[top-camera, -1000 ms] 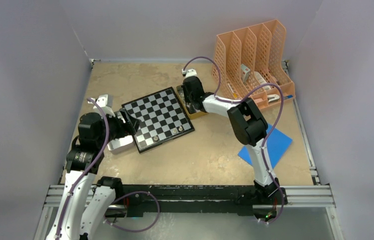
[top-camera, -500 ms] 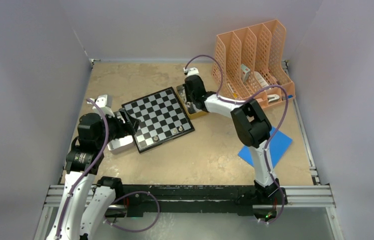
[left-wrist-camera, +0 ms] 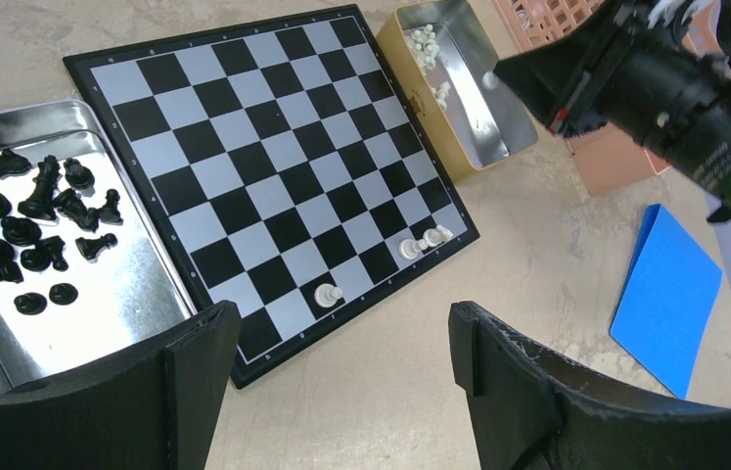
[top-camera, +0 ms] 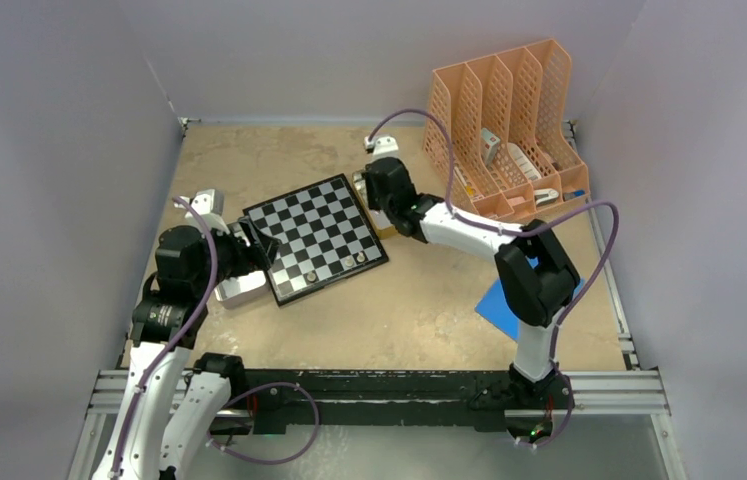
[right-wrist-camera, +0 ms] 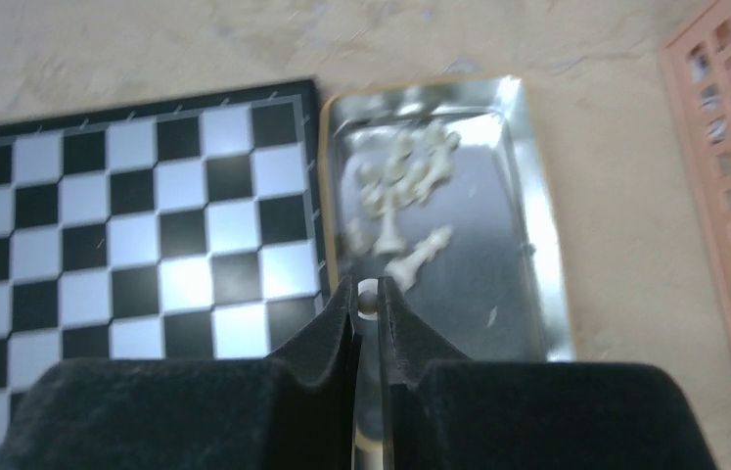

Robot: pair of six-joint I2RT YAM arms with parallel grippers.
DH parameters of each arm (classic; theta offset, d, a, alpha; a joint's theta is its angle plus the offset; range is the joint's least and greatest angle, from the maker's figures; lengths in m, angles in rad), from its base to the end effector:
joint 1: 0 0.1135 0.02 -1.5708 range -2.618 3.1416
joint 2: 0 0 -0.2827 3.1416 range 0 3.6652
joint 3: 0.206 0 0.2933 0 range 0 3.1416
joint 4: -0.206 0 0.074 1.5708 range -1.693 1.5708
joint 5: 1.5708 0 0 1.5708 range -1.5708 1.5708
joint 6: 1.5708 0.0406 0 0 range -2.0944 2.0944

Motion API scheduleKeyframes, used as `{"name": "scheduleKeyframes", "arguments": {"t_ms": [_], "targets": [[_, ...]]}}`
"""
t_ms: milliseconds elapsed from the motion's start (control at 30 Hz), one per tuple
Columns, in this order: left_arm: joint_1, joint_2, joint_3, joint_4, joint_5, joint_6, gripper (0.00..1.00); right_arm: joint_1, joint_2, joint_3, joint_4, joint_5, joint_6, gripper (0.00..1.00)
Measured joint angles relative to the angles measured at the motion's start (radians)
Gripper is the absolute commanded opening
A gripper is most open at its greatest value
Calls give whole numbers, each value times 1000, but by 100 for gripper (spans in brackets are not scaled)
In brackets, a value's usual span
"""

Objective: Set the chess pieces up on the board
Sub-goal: Pick up the chess piece from the storage box, then place the chess piece on the chessboard.

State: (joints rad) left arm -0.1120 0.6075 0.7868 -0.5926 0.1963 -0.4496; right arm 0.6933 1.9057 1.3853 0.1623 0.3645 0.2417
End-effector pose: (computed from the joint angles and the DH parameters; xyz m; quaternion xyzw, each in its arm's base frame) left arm 0.1620 -0.0262 0.3394 -0.0871 0.8303 -0.2297 0.5003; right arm 0.3913 0.3063 0.2506 -0.0803 0.8107 0.1196 0.5674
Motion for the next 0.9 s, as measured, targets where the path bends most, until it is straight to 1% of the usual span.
{"name": "scheduleKeyframes", "arguments": {"t_ms": [133, 233, 367, 900], "targets": [[0, 7, 0, 0, 0, 0, 79, 92, -55, -78, 8, 20, 8, 8], [0, 10, -2, 0, 0, 0, 79, 151, -81, -106, 11, 20, 13, 9], [0, 8, -14, 0, -1, -1, 81, 212, -109, -150, 36, 30, 21, 9], [0, 5, -16, 0, -22, -3, 82, 223, -105, -275, 72, 72, 72, 12]]}}
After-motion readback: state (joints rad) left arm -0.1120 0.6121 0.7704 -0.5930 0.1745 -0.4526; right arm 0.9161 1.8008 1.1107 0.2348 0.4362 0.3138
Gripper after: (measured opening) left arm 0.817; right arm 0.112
